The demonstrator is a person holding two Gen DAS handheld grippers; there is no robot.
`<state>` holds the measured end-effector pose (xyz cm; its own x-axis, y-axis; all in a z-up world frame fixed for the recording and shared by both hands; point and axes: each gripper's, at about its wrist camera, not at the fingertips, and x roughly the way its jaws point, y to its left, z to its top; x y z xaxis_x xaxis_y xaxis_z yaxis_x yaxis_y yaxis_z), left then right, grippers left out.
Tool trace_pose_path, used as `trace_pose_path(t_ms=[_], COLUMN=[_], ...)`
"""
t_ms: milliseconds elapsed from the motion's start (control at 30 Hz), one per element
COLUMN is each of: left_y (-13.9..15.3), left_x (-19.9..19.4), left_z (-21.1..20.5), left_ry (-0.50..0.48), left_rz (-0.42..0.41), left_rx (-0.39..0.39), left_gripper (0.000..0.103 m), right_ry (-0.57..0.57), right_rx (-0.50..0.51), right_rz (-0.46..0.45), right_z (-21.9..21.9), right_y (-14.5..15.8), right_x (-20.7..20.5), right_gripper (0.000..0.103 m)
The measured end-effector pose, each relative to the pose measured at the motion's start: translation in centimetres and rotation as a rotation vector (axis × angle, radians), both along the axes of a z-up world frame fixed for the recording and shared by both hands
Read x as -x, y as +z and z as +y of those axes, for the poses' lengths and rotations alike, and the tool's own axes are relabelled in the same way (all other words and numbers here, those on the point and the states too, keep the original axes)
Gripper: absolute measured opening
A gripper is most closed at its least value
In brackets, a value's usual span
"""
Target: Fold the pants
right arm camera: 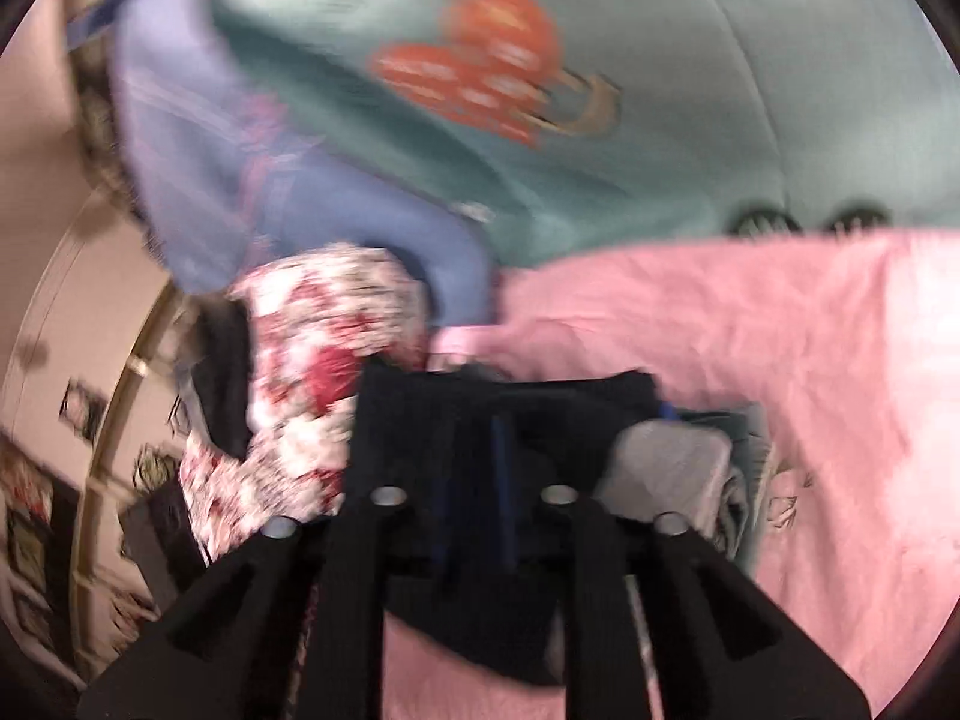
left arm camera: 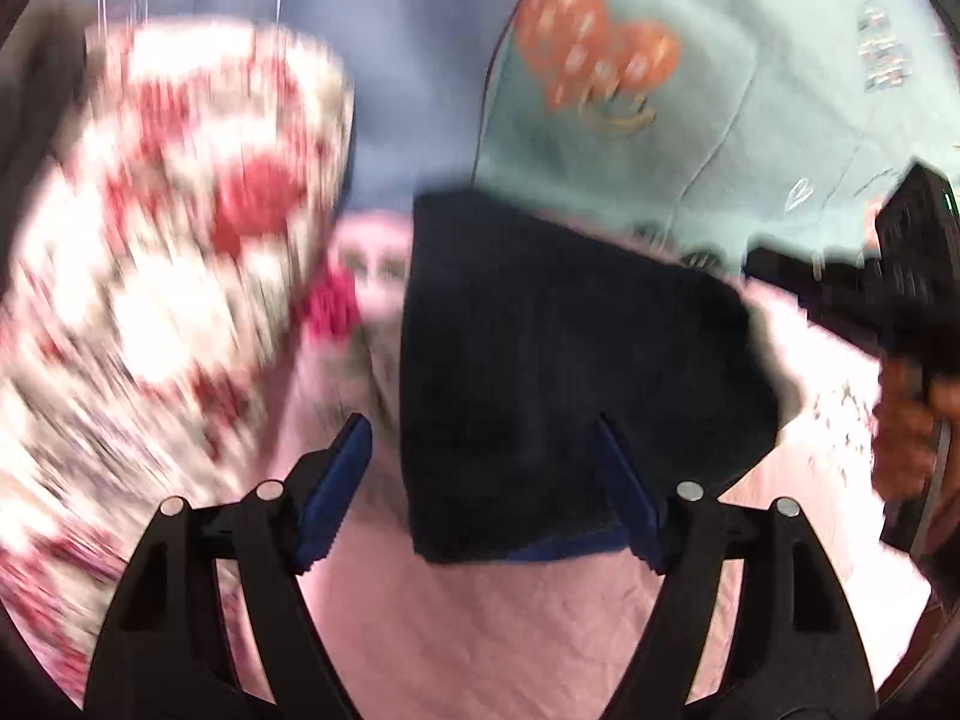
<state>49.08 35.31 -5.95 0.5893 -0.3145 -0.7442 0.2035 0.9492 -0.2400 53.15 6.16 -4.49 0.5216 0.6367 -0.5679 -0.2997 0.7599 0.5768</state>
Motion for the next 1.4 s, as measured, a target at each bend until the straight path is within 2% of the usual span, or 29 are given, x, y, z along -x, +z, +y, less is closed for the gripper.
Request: trace_pose_path(t_ms=[67, 133, 233, 267, 300, 333, 400, 433, 500, 567, 600, 633, 667, 767, 900, 967, 1200, 1400], left_y=[1.8, 1.6, -1.8, -3.5, -4.7, -5.1, -4.3, -3.5, -1.2, 1.0, 1.9, 2.7, 3.4, 5.2, 6.8, 7.6, 9.0, 9.5], left_x=[-0.4, -1.4, -3.3, -4.0, -4.2, -4.2, -3.9, -3.7, -2.1, 0.0, 1.0, 2.1, 3.2, 6.2, 10.0, 12.0, 17.4, 19.7], left_z=[-0.5, -1.5, -3.0, -3.3, -3.3, -3.1, -2.3, -2.1, -1.9, -1.5, -1.3, -1.0, -0.6, 0.6, 1.9, 1.8, 0.6, -1.0], left_ry=[-0.010, -0.031, -0.038, -0.043, -0.042, -0.024, 0.013, 0.024, 0.058, 0.083, 0.090, 0.095, 0.100, 0.124, 0.130, 0.149, 0.127, 0.093], left_rz=[-0.056, -0.071, 0.009, 0.051, 0.068, 0.074, 0.094, 0.095, 0.042, -0.015, -0.034, -0.049, -0.060, -0.059, -0.016, -0.021, -0.014, -0.008], left_rx=[-0.006, -0.032, -0.092, -0.100, -0.075, -0.055, -0.018, -0.020, -0.058, -0.092, -0.103, -0.112, -0.118, -0.128, -0.121, -0.134, -0.170, -0.180], left_gripper=[0.078, 0.078, 0.078, 0.080, 0.085, 0.089, 0.089, 0.087, 0.089, 0.096, 0.099, 0.100, 0.101, 0.101, 0.101, 0.101, 0.101, 0.101], right_ry=[0.019, 0.029, -0.005, -0.008, -0.018, -0.018, -0.028, -0.040, -0.069, -0.116, -0.129, -0.142, -0.156, -0.204, -0.226, -0.220, -0.185, -0.182], right_rx=[0.056, 0.130, 0.265, 0.271, 0.267, 0.260, 0.254, 0.247, 0.264, 0.344, 0.377, 0.410, 0.433, 0.484, 0.557, 0.572, 0.583, 0.578], right_rz=[-0.034, -0.030, 0.047, 0.065, 0.064, 0.059, 0.083, 0.097, 0.078, 0.021, -0.002, -0.023, -0.035, -0.056, -0.078, -0.087, -0.086, -0.082], right_z=[0.9, 1.7, 2.0, 1.8, 1.5, 1.4, 1.6, 1.8, 2.1, 2.9, 3.3, 3.7, 3.9, 4.2, 4.6, 4.7, 5.0, 4.3], right_y=[0.2, -0.8, -4.8, -6.0, -6.7, -6.7, -5.6, -4.7, -2.7, -0.4, 0.6, 1.7, 2.4, 4.4, 5.6, 5.9, 5.7, 5.6], right_x=[1.8, 3.0, 2.7, 2.6, 2.5, 2.5, 2.5, 2.8, 3.9, 5.8, 6.7, 7.9, 8.7, 11.6, 15.4, 17.1, 22.0, 24.3], right_gripper=[0.029, 0.029, 0.028, 0.028, 0.028, 0.028, 0.029, 0.033, 0.044, 0.064, 0.068, 0.077, 0.087, 0.102, 0.102, 0.102, 0.102, 0.102])
